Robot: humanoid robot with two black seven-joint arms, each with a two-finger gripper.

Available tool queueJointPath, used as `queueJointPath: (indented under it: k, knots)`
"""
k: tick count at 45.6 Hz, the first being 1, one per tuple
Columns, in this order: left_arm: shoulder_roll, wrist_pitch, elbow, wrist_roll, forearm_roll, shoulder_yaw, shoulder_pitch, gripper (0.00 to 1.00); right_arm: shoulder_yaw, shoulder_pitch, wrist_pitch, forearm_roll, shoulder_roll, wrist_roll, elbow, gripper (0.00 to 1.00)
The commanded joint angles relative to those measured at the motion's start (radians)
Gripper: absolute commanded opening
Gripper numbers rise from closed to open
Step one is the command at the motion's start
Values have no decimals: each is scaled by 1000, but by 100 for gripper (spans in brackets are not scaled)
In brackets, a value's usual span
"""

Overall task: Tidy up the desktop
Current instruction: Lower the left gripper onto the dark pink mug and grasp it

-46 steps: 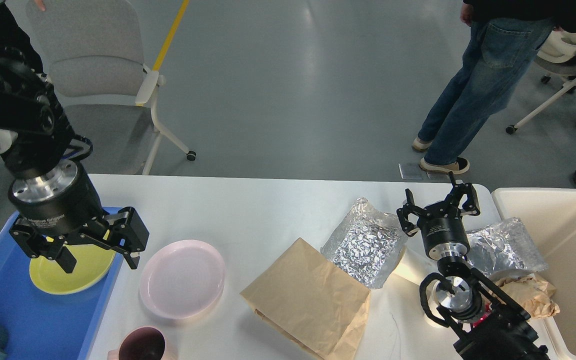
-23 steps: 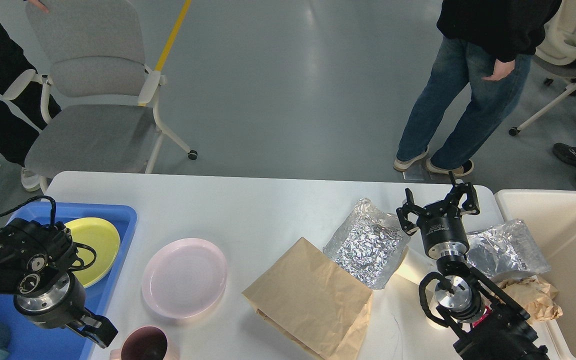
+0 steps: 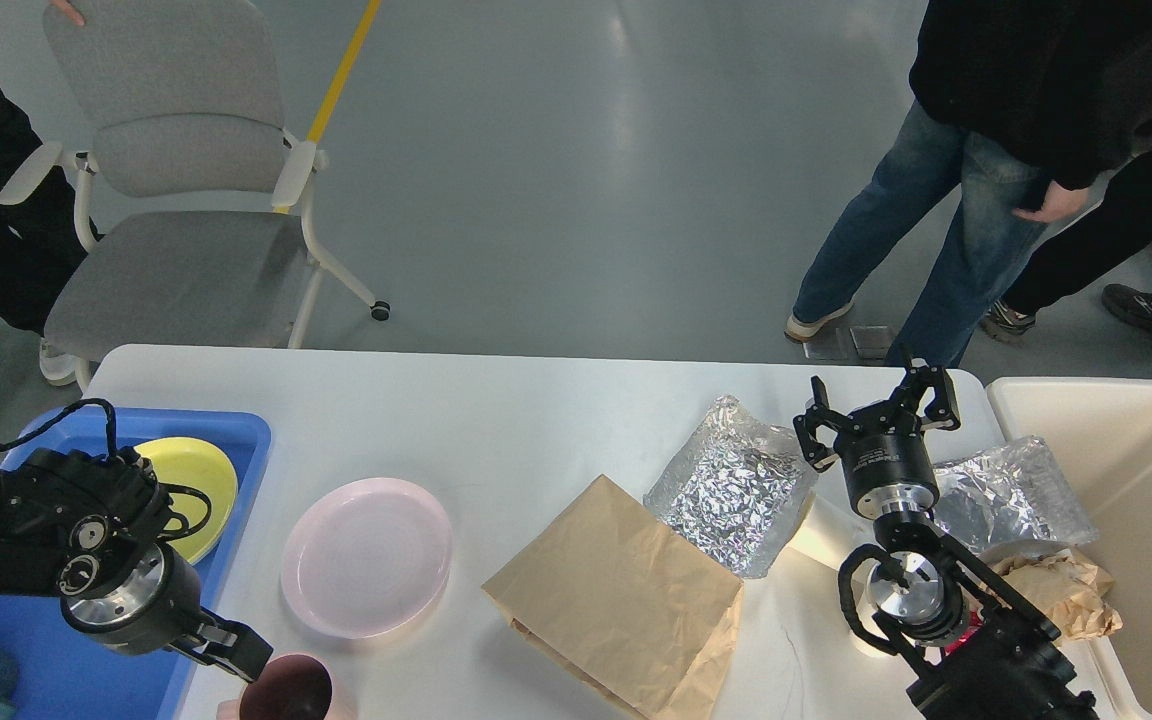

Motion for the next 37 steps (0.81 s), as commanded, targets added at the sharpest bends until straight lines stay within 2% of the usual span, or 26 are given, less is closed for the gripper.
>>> queueJointPath:
  k: [1, 12, 19, 21, 26, 32, 33, 37]
  knots:
    - [-12, 3, 4, -2, -3, -60, 57, 89, 0, 0, 0, 0, 0, 0, 0, 100]
    - [-43, 9, 7, -50, 1, -94, 100, 89, 0, 0, 0, 0, 0, 0, 0, 100]
    - [-78, 86, 42, -48, 13, -87, 159, 88, 0, 0, 0, 0, 0, 0, -1, 100]
    - [-78, 109, 50, -48, 14, -83, 165, 83, 0, 0, 0, 0, 0, 0, -1, 100]
    - [-80, 142, 68, -48, 22, -75, 182, 60, -1, 0, 0, 0, 0, 0, 0, 100]
    - [-90, 142, 70, -48, 28, -77, 194, 55, 0, 0, 0, 0, -3, 0, 0, 100]
    - [-92, 144, 71, -48, 28, -78, 203, 49, 0, 0, 0, 0, 0, 0, 0, 100]
    - [-93, 144, 70, -48, 28, -80, 208, 38, 0, 0, 0, 0, 0, 0, -1, 100]
